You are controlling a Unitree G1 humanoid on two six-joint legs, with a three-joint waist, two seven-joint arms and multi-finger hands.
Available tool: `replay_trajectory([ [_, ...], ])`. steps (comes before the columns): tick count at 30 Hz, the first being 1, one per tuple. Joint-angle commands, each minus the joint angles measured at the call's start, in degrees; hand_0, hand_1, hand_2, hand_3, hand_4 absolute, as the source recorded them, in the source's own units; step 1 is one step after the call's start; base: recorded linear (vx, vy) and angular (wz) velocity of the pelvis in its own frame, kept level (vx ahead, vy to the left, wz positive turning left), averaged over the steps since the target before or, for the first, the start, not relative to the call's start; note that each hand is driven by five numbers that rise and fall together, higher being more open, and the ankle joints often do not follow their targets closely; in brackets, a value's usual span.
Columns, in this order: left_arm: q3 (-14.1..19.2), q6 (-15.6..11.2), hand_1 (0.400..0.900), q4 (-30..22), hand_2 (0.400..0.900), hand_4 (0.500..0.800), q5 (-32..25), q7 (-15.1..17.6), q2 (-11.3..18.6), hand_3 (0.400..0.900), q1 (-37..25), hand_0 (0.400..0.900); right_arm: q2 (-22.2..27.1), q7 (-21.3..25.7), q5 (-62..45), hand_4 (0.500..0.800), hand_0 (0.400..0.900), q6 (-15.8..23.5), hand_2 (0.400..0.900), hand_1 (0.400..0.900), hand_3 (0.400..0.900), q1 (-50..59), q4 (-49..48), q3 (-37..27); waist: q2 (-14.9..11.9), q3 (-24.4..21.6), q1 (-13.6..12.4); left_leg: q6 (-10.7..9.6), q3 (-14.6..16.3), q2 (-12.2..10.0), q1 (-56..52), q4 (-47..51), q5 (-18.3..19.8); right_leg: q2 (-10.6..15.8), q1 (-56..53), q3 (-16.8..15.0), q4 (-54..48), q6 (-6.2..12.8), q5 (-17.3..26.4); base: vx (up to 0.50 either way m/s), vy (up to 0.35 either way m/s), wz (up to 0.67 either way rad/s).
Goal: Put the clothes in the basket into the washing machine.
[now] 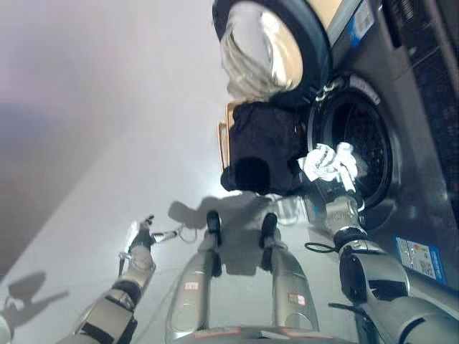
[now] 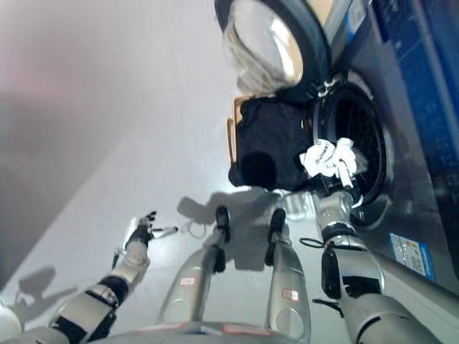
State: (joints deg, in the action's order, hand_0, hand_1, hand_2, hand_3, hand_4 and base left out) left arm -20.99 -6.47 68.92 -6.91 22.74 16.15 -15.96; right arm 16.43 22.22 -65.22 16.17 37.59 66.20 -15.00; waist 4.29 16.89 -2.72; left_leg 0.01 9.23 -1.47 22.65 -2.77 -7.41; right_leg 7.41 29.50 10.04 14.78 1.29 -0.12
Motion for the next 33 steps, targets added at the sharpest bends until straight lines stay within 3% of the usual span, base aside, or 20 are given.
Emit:
replay_trajectory([
  [1,0.90,0.54,0.900,6.96,0.900,0.800,0.92,0.54,-0.77,0.900,5.83,0.900,2.84,0.68,-2.67,0.500,0.400,9.93,0.400,0.400,0.400,-1.79,-6.46,-1.85,2.53,-7.94,0.92,-5.22,-3.04,-0.76,-0.78,5.48,-2.68,1.29,-5.74,-0.79,-6.07,4.23,0.65,0.04,0.030,0.01],
  [5,0.09,0.14,0.900,6.59,0.900,0.800,0.95,0.82,-2.24,0.900,7.63,0.900,6.05,4.84,-0.93,0.500,0.400,13.25,0.400,0.400,0.400,0.33,-9.71,-4.63,5.88,-9.25,0.28,-5.37,-3.23,-0.34,-3.49,6.98,-3.10,1.51,-8.05,-0.58,-7.13,4.32,0.23,0.07,0.034,0.05],
  [10,-0.64,-0.04,0.900,6.47,0.900,0.800,1.20,0.73,-3.15,0.900,8.72,0.900,11.98,5.64,-0.06,0.500,0.400,12.36,0.400,0.400,0.400,4.15,-7.34,-4.15,8.71,-10.45,-1.03,-5.67,-3.99,-0.44,-3.99,7.59,-3.98,1.57,-8.52,-0.45,-7.18,4.25,0.34,0.00,-0.007,0.07],
  [12,-0.44,0.00,0.900,6.65,0.900,0.800,0.86,0.69,-3.22,0.900,8.81,0.900,13.40,5.07,-0.26,0.639,0.631,11.84,0.631,0.631,0.631,4.83,-6.86,-3.29,9.16,-10.73,-1.37,-6.01,-4.24,-0.71,-3.95,7.76,-4.22,1.31,-8.62,-0.35,-7.39,4.20,0.42,-0.01,-0.054,0.05],
  [13,-0.35,0.07,0.900,6.84,0.900,0.800,0.77,0.50,-3.50,0.900,8.89,0.900,13.23,4.38,-0.46,0.800,0.900,11.46,0.900,0.900,0.900,4.70,-6.97,-3.12,9.23,-10.94,-1.38,-6.18,-4.22,-0.94,-3.82,7.77,-4.31,1.12,-8.62,-0.24,-7.50,4.18,0.52,-0.01,-0.056,0.03],
  [15,-0.47,0.12,0.900,7.05,0.900,0.800,0.91,0.25,-3.66,0.900,9.15,0.900,13.31,3.56,-1.00,0.800,0.900,11.11,0.900,0.900,0.900,4.53,-6.46,-2.86,9.20,-11.27,-1.40,-6.27,-4.29,-1.14,-3.81,7.77,-4.31,0.96,-8.71,-0.18,-7.55,4.16,0.50,0.04,-0.026,-0.06],
  [16,-1.96,0.82,0.900,5.94,0.900,0.800,0.53,0.78,-3.98,0.900,4.71,0.900,12.56,2.87,-1.78,0.800,0.900,10.57,0.900,0.900,0.900,5.63,-4.62,-0.20,9.22,-11.59,-0.14,-6.39,-3.90,-1.42,-4.13,7.77,-3.87,0.74,-8.63,-0.63,-7.01,4.15,-0.18,0.07,0.002,-0.13],
  [18,-2.37,0.42,0.900,4.55,0.900,0.800,-0.20,-1.09,-4.22,0.900,5.38,0.900,14.70,1.55,-4.13,0.800,0.900,7.93,0.900,0.900,0.900,8.84,1.70,0.05,9.43,-12.10,-0.86,-6.45,-4.18,-1.72,-3.76,7.77,-4.34,0.48,-8.43,-0.56,-6.99,3.88,0.26,0.04,-0.012,-0.03],
  [24,-2.49,0.66,0.900,3.27,0.900,0.800,-0.77,-2.75,-4.74,0.900,6.44,0.900,17.46,0.31,-5.70,0.800,0.900,5.99,0.900,0.900,0.900,9.35,5.43,-0.23,9.52,-11.86,-1.35,-6.66,-5.13,-1.91,-3.95,7.77,-4.56,0.32,-8.73,0.33,-5.83,3.50,-0.50,0.01,-0.020,0.09],
  [31,-1.84,1.10,0.900,2.62,0.900,0.800,-0.19,-3.50,-4.12,0.900,6.17,0.900,16.72,-2.25,-3.78,0.800,0.900,2.03,0.900,0.900,0.900,7.04,8.80,2.15,8.53,-11.14,-1.24,-6.42,-5.74,-2.00,-4.83,7.77,-4.42,0.21,-9.11,0.62,-4.14,3.04,-1.34,0.01,-0.003,0.02],
  [33,-1.42,1.22,0.900,2.70,0.900,0.800,0.04,-3.72,-3.95,0.900,5.20,0.900,14.85,-3.58,-0.73,0.800,0.900,-1.02,0.900,0.900,0.900,5.13,10.11,5.12,7.69,-10.64,-0.90,-6.25,-5.53,-2.16,-4.97,7.77,-4.18,0.11,-8.92,0.43,-4.15,3.01,-1.08,-0.02,-0.011,-0.06],
])
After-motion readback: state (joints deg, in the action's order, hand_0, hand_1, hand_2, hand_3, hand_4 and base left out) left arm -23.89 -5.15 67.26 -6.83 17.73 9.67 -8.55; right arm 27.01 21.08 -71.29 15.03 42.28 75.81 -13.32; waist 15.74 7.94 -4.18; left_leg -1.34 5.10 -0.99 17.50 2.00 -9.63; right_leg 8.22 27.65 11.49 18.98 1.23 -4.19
